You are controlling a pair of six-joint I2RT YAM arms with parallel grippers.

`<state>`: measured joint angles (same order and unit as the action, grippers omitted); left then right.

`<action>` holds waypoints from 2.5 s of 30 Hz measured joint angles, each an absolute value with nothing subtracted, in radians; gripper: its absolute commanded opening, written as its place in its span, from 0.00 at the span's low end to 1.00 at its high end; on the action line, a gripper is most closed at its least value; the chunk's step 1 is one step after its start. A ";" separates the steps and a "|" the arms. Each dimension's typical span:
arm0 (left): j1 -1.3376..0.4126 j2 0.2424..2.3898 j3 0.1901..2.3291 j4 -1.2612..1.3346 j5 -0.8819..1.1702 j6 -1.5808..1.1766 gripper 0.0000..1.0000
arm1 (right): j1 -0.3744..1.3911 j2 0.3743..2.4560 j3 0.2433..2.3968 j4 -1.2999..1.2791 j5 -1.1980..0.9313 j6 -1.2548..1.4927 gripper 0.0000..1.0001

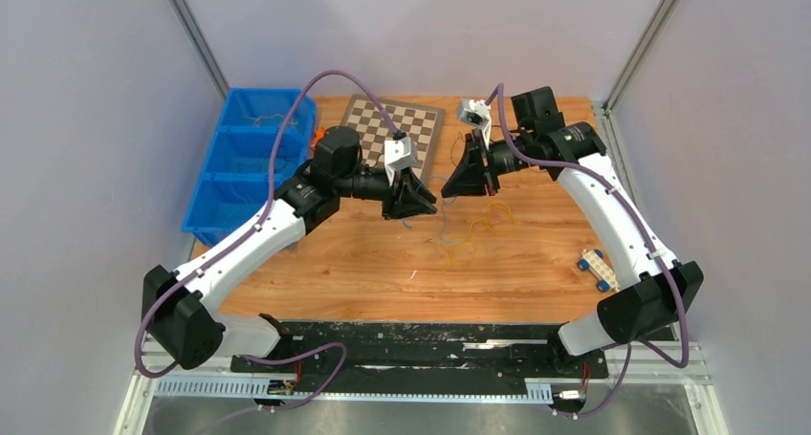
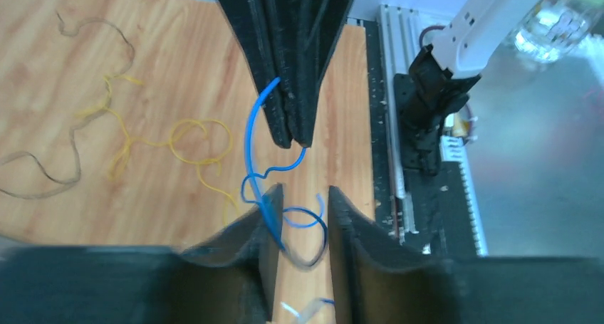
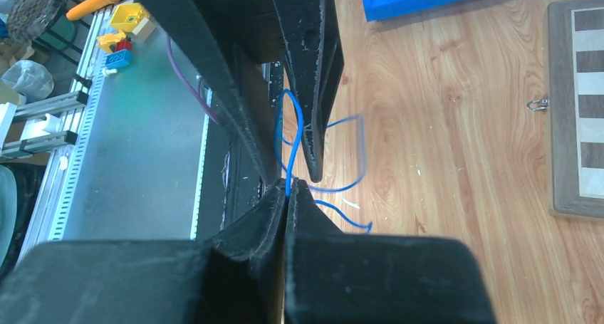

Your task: Untangle the cables

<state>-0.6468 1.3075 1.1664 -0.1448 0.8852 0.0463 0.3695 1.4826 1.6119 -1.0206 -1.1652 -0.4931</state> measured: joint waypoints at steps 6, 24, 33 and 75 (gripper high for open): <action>-0.623 1.297 1.164 -0.152 0.883 0.023 0.00 | 0.364 1.483 1.614 -1.039 -1.148 -0.504 0.82; 0.374 1.322 1.511 -1.039 0.915 0.828 0.00 | 0.186 1.440 1.528 -1.010 -1.085 -0.460 0.96; 0.541 1.535 1.586 -1.290 0.832 1.148 0.00 | 0.186 1.440 1.503 -0.990 -1.062 -0.445 0.96; 0.629 1.244 1.417 -1.043 0.853 1.155 0.00 | 0.179 1.451 1.417 -0.982 -0.965 -0.453 0.96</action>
